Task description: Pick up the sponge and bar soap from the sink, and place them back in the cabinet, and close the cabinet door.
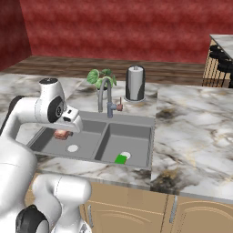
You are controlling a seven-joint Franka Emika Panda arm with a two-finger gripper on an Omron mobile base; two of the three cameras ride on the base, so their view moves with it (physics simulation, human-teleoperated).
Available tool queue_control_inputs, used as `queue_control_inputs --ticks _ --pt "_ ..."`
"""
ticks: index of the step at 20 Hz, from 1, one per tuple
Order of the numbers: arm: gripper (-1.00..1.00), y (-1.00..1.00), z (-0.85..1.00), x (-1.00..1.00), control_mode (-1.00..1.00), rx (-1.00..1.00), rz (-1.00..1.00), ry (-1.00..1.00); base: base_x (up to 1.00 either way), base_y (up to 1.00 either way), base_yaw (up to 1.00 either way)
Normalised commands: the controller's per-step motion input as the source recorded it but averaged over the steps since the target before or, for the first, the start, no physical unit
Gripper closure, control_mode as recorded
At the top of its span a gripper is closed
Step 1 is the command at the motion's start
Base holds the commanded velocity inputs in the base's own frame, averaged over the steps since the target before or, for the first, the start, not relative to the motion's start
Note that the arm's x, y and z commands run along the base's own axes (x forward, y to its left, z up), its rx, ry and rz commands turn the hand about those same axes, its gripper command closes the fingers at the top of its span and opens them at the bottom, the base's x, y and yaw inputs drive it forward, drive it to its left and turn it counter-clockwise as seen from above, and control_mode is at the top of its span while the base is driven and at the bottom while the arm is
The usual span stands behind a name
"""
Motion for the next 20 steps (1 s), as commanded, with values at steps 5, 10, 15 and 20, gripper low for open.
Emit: queue_control_inputs --ticks 5,10,15,20 --pt "1.00 -0.28 0.40 -0.41 -1.00 0.00 0.06 0.00 0.00 0.00 0.00" --pt "1.00 -0.36 0.40 -0.33 -1.00 0.00 0.06 0.00 0.00 0.00 0.00" --pt "1.00 -0.34 0.43 -0.26 -1.00 0.00 0.05 0.00 0.00 0.00 0.00" --pt "1.00 -0.36 0.32 -0.36 -1.00 0.00 0.06 0.00 0.00 0.00 0.00"
